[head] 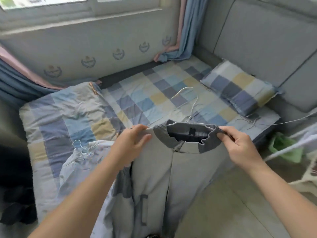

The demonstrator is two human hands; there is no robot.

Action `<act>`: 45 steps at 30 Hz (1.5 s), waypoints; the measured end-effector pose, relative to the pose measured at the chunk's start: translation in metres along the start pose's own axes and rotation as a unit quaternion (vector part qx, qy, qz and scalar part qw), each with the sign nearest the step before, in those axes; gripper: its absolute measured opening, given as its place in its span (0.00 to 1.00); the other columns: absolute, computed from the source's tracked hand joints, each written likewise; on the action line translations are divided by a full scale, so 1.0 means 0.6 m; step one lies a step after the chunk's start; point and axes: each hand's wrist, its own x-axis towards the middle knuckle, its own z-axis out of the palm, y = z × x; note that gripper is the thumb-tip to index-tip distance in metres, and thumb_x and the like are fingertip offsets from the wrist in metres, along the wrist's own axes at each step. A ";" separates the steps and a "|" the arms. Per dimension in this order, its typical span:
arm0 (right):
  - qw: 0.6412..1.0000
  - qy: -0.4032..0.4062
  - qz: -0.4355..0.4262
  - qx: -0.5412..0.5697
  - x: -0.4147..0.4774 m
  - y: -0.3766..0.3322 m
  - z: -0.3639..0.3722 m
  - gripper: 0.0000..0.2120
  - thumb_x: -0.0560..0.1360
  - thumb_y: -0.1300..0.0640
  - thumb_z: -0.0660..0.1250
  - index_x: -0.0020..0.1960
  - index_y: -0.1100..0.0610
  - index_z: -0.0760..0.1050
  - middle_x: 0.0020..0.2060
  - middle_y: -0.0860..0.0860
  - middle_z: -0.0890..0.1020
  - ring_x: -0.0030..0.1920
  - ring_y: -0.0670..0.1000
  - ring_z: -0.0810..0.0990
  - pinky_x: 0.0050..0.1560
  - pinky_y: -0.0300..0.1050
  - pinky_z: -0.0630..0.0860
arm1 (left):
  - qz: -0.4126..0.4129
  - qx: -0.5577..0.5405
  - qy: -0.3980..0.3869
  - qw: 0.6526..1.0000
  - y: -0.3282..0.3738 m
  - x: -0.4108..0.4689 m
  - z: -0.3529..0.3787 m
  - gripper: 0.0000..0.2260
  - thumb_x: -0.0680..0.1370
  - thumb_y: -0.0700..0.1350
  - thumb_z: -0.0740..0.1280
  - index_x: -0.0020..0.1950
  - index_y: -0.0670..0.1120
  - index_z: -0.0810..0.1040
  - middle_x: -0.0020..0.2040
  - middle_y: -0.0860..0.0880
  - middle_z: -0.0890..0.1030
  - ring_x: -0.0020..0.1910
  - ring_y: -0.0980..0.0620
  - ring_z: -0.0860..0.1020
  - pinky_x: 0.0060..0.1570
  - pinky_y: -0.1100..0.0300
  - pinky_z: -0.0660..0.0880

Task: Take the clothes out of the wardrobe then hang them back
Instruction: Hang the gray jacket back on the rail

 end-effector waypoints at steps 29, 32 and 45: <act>0.859 0.415 0.215 -0.207 -0.574 0.293 -0.909 0.12 0.77 0.55 0.69 0.36 0.53 0.71 0.28 0.51 0.73 0.29 0.43 0.68 0.34 0.46 0.66 | 0.369 -0.188 -0.211 0.885 1.108 0.087 0.669 0.15 0.77 0.53 0.72 0.35 0.47 0.74 0.25 0.57 0.69 0.27 0.57 0.67 0.29 0.58 0.64; 0.822 0.469 0.228 -0.229 -0.612 0.295 -0.985 0.15 0.77 0.57 0.69 0.35 0.49 0.69 0.28 0.43 0.71 0.29 0.42 0.67 0.33 0.37 0.63 | 0.403 -0.227 -0.268 0.845 1.225 0.090 0.744 0.15 0.77 0.53 0.72 0.39 0.44 0.76 0.26 0.57 0.68 0.27 0.56 0.66 0.30 0.58 0.64; 0.594 0.603 0.354 -0.397 -0.796 0.164 -1.233 0.20 0.78 0.56 0.67 0.32 0.54 0.61 0.29 0.47 0.65 0.31 0.45 0.64 0.35 0.44 0.62 | 0.519 -0.362 -0.462 0.621 1.734 -0.054 0.974 0.14 0.77 0.51 0.72 0.36 0.46 0.75 0.27 0.59 0.71 0.29 0.59 0.68 0.33 0.59 0.64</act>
